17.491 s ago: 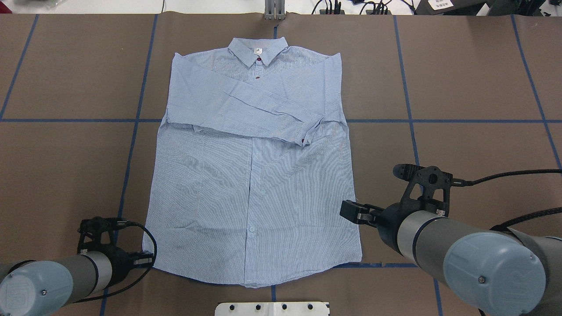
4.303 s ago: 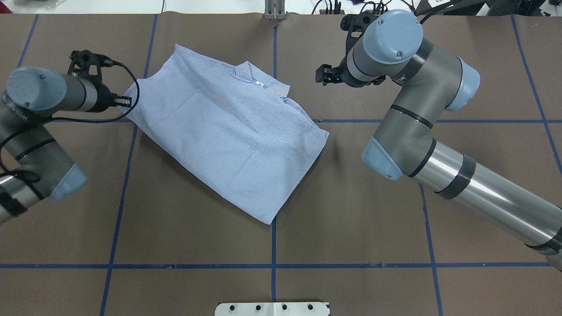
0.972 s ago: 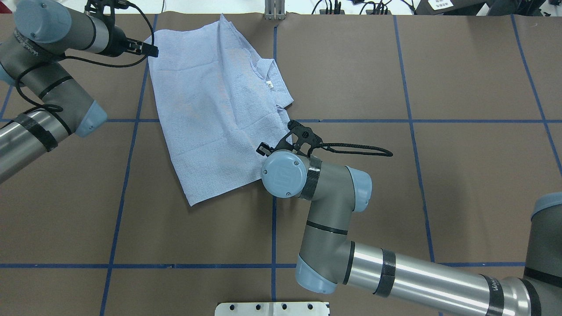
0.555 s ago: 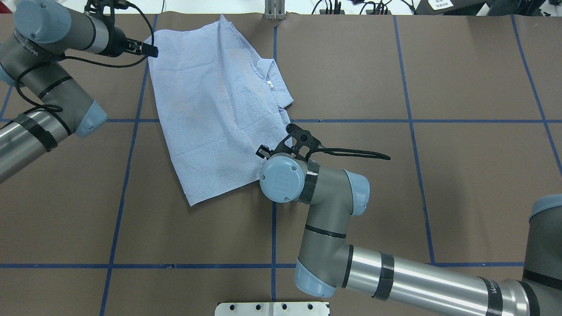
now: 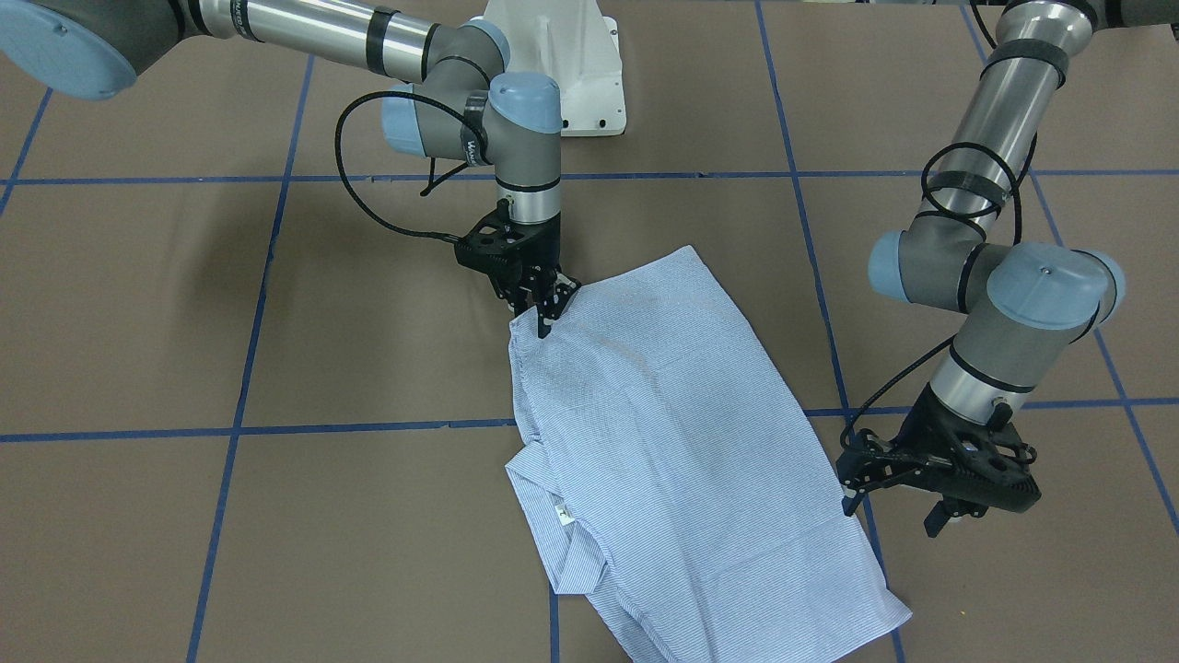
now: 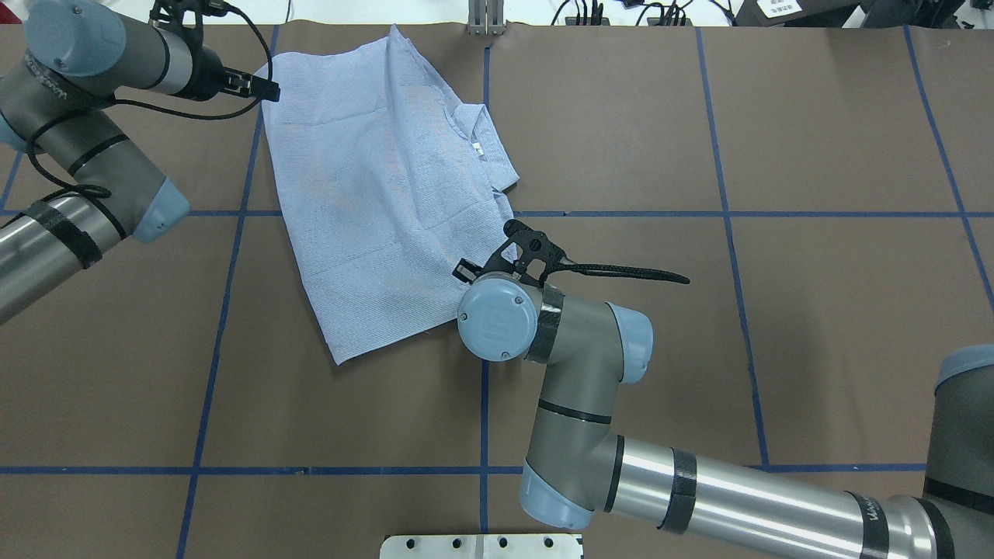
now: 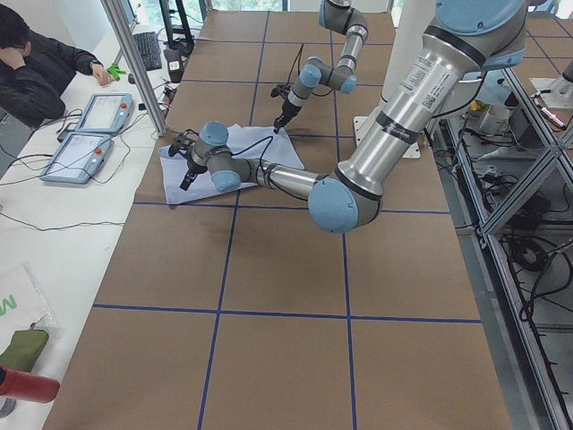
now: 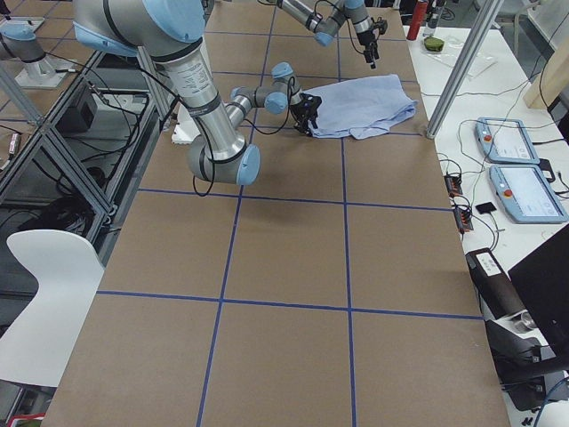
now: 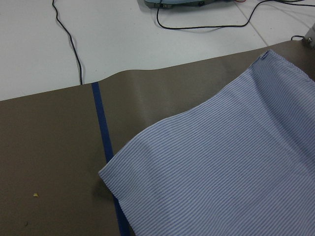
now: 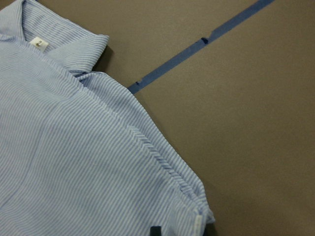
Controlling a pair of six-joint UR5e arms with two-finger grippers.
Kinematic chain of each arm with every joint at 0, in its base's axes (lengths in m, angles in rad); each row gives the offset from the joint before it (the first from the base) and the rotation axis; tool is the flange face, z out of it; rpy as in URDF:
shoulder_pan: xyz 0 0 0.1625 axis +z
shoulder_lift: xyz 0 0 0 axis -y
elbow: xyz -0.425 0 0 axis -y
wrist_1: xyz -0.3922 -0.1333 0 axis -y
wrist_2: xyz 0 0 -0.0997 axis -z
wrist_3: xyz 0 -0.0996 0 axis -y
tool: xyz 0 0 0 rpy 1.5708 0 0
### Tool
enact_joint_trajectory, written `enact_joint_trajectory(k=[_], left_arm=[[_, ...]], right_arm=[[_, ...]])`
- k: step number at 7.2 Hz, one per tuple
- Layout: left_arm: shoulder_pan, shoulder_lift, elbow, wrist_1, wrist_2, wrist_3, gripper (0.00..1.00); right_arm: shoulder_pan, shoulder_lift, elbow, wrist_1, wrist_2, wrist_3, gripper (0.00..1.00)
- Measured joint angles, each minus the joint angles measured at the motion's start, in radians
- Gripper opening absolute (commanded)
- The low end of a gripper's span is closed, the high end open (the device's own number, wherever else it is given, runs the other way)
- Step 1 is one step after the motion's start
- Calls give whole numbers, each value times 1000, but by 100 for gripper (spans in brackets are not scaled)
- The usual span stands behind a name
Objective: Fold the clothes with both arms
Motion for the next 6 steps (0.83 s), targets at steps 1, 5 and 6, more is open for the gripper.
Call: enact_joint_trajectory(k=[1, 5, 6], left_arm=[[0, 0, -2, 0, 0, -1, 100], [12, 88, -176, 5, -21, -119, 100], [46, 157, -293, 4, -45, -220, 100]], right_arm=[[1, 0, 15, 0, -9, -3, 0], [9, -25, 126, -6, -18, -11, 0], [10, -27, 134, -6, -20, -11, 0]])
